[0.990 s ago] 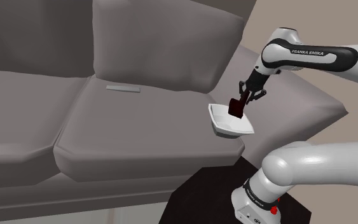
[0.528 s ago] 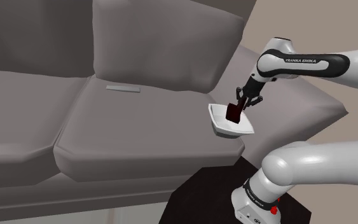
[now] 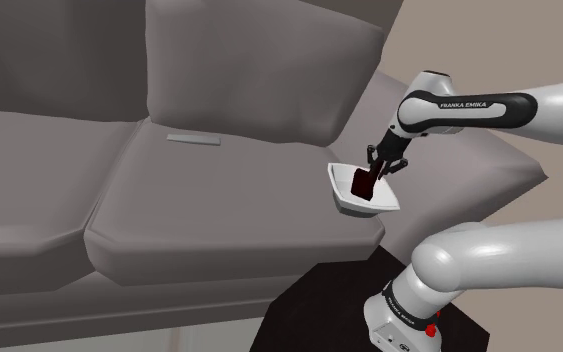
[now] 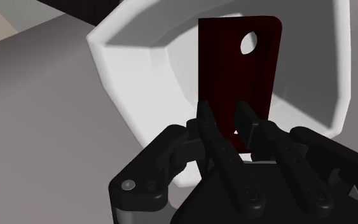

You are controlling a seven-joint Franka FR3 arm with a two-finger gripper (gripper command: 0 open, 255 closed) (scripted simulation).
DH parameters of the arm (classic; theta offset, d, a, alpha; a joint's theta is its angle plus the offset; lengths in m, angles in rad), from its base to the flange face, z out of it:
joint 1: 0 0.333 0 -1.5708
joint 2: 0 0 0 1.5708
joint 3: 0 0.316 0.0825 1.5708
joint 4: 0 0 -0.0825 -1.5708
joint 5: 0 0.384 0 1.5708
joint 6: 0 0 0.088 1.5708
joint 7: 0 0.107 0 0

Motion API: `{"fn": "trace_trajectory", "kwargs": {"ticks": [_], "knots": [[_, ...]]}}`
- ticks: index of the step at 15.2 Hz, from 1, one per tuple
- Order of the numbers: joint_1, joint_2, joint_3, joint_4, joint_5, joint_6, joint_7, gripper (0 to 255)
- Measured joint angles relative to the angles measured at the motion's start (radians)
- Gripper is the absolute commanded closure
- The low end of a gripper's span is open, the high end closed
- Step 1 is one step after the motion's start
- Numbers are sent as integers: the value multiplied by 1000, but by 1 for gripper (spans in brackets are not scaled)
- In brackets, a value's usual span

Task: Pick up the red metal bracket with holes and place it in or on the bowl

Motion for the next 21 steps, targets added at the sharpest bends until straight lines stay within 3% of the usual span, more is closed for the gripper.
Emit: {"fn": "trace_trajectory", "kwargs": {"ticks": [3,4,10,15,21], "knots": [[0,1,-1,-1,0,2,0,255],[0,1,-1,-1,0,2,0,0],[0,1,-1,-1,0,2,0,0],[2,-44,22,86,14,-127,-2,0],[5,-39,24,101,17,-139,-2,0]]}}
